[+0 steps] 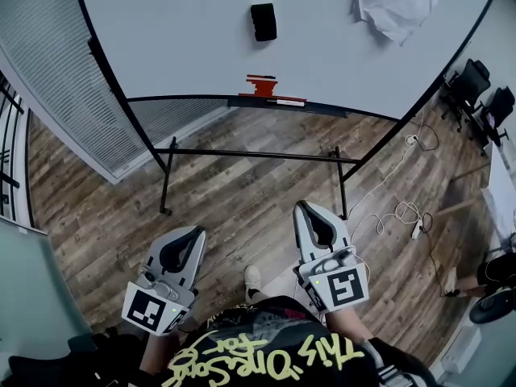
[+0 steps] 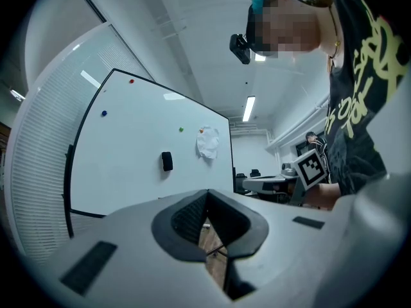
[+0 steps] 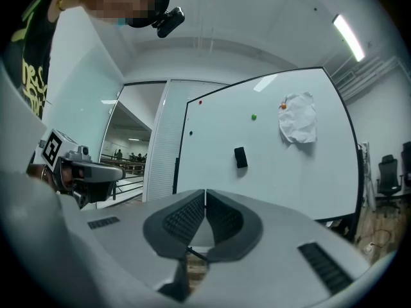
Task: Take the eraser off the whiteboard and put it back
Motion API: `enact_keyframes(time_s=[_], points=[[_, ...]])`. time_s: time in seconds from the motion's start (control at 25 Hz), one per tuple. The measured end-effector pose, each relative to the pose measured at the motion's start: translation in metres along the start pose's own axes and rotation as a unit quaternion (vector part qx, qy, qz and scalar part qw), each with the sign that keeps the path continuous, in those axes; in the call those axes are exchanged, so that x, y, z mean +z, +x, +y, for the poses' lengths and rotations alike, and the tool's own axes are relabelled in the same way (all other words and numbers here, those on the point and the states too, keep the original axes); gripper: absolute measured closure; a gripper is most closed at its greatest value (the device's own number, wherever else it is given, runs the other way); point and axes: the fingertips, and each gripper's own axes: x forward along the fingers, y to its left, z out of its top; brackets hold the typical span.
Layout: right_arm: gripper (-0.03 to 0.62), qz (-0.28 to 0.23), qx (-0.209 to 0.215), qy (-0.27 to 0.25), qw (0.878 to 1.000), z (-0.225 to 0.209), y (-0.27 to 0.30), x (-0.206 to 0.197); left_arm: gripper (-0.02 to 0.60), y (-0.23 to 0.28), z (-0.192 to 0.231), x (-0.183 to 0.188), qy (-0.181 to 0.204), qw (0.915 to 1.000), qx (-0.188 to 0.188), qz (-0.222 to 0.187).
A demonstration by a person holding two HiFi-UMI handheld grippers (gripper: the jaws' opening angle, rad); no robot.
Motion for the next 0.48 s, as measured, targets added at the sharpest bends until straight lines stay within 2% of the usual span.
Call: enact_keyframes(time_s=[0.08, 0.24, 0.48], points=[[0.583, 0.01, 0.001, -0.001, 1.0, -0.007, 0.006, -0.005, 0.574, 0.01, 0.004, -0.001, 0.001, 1.0, -0.001, 0.0], [0.583, -0.021, 0.006, 0.002, 1.0, -0.021, 0.022, 0.006, 0.574, 0.03, 0.009, -0.004, 0.003, 1.0, -0.002, 0.002], [0.583, -0.022, 0.013, 0.0, 1.0, -0.043, 0.042, 0.006, 0.574, 0.058, 0.02, -0.005, 0.006, 1.0, 0.007, -0.002]])
